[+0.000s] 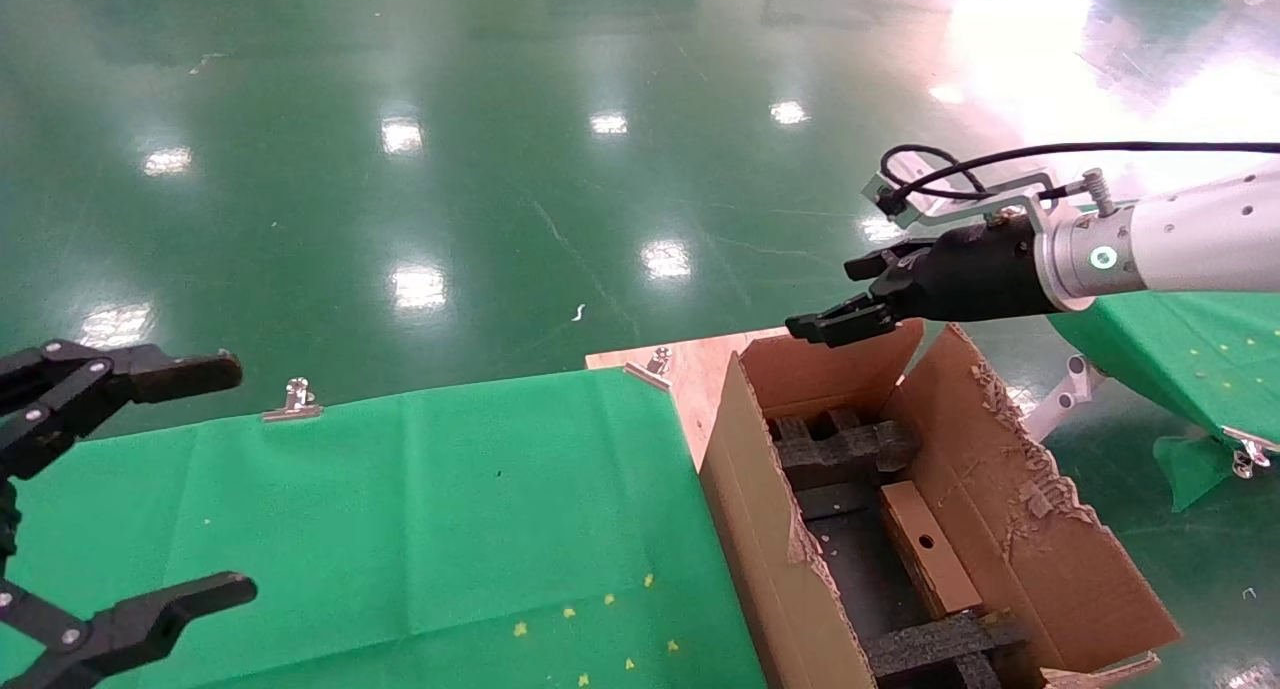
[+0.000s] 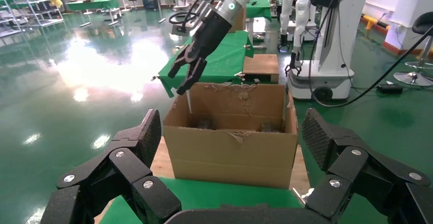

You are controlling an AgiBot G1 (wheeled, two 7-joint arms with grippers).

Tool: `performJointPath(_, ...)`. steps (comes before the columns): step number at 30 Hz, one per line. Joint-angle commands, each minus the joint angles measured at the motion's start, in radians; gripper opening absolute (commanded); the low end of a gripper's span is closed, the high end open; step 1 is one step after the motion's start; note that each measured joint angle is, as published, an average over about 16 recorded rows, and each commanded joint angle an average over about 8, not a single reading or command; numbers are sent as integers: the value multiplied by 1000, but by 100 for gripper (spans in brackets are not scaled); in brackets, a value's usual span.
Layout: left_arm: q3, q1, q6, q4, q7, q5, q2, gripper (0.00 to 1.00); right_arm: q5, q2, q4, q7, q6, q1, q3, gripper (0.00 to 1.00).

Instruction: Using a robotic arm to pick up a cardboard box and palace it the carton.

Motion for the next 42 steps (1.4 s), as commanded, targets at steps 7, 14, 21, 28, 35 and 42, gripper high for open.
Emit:
performJointPath(7, 0, 0, 0, 0, 0, 0, 0, 100, 11, 8, 22, -6, -8, -4, 12, 100)
performJointPath(14, 0, 0, 0, 0, 0, 0, 0, 100, 45, 10, 67, -34, -43, -66, 95, 100)
performJointPath(21, 0, 0, 0, 0, 0, 0, 0, 100, 97, 13, 135, -77, -95, -157, 218, 100)
performJointPath(28, 0, 0, 0, 0, 0, 0, 0, 100, 149, 17, 204, -120, -147, -248, 342, 100)
performJointPath(35, 0, 0, 0, 0, 0, 0, 0, 100, 201, 20, 272, -162, -199, -340, 466, 100)
performJointPath(42, 0, 0, 0, 0, 0, 0, 0, 100, 253, 23, 341, -205, -251, -431, 589, 100)
